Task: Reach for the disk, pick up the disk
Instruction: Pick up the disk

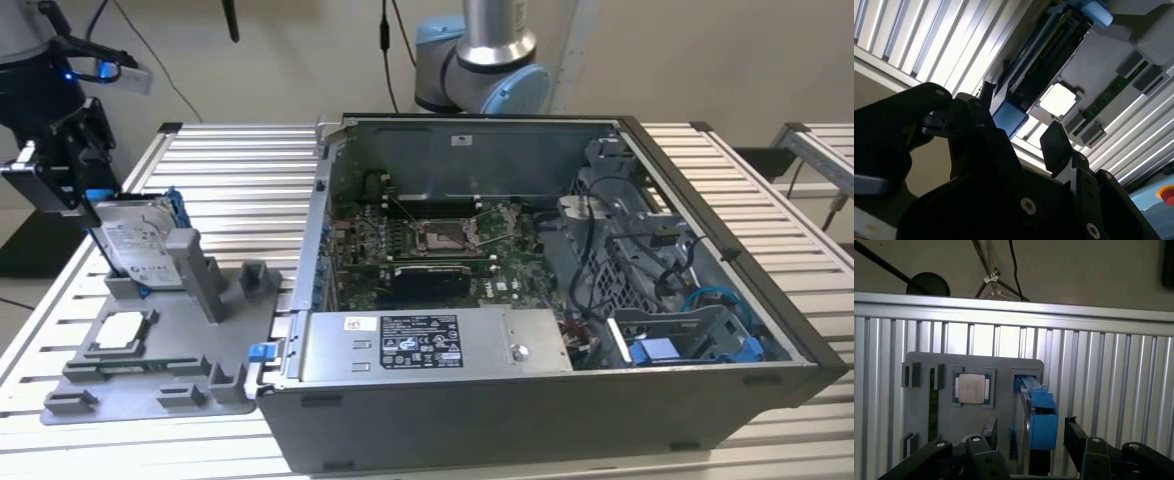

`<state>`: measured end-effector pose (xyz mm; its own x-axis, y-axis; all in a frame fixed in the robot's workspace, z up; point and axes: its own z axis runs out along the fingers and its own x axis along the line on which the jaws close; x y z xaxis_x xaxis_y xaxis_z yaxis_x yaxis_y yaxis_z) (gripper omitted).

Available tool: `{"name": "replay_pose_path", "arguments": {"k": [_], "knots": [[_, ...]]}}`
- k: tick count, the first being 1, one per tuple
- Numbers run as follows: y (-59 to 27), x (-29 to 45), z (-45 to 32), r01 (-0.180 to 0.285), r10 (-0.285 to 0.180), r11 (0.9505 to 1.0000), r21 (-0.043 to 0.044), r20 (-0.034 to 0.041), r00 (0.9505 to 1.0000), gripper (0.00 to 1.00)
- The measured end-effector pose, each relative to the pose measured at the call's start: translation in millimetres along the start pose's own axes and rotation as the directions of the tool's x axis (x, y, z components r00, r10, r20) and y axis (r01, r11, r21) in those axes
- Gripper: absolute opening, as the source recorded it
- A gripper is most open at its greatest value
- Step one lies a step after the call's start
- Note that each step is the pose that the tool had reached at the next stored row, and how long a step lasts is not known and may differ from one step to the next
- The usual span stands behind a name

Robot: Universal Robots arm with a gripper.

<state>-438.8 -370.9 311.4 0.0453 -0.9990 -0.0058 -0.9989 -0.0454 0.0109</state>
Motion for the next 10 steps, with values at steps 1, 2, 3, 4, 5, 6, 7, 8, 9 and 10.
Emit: {"name": "replay_pose_path", "arguments": {"k": [1,2,3,4,5,6,7,8,9,10], "knots": [[0.0,0.0,1.7,0.000,0.000,1.0000,0.0000,0.0000,1.0000,1.00],[0.0,0.0,3.7,-0.001,0.001,1.0000,0.0000,0.0001,1.0000,1.00],[0.0,0.0,5.5,-0.004,0.004,1.0000,0.0001,0.0001,1.0000,1.00],[0.0,0.0,7.3,-0.008,0.008,1.0000,0.0001,0.0001,1.0000,1.00],[0.0,0.0,9.1,-0.010,0.010,1.0000,0.0001,0.0002,1.0000,1.00],[0.0,0.1,11.0,-0.011,0.011,0.9999,0.0001,0.0001,0.9999,1.00],[0.1,0.1,12.8,-0.012,0.012,0.9999,0.0001,0.0002,0.9999,1.00],[0.2,0.1,14.6,-0.014,0.014,0.9999,0.0002,0.0003,0.9999,1.00],[0.4,0.0,16.3,-0.016,0.016,0.9999,0.0001,0.0002,0.9999,1.00],[0.6,0.1,18.2,-0.018,0.018,0.9998,0.0002,0.0003,0.9998,1.00]]}}
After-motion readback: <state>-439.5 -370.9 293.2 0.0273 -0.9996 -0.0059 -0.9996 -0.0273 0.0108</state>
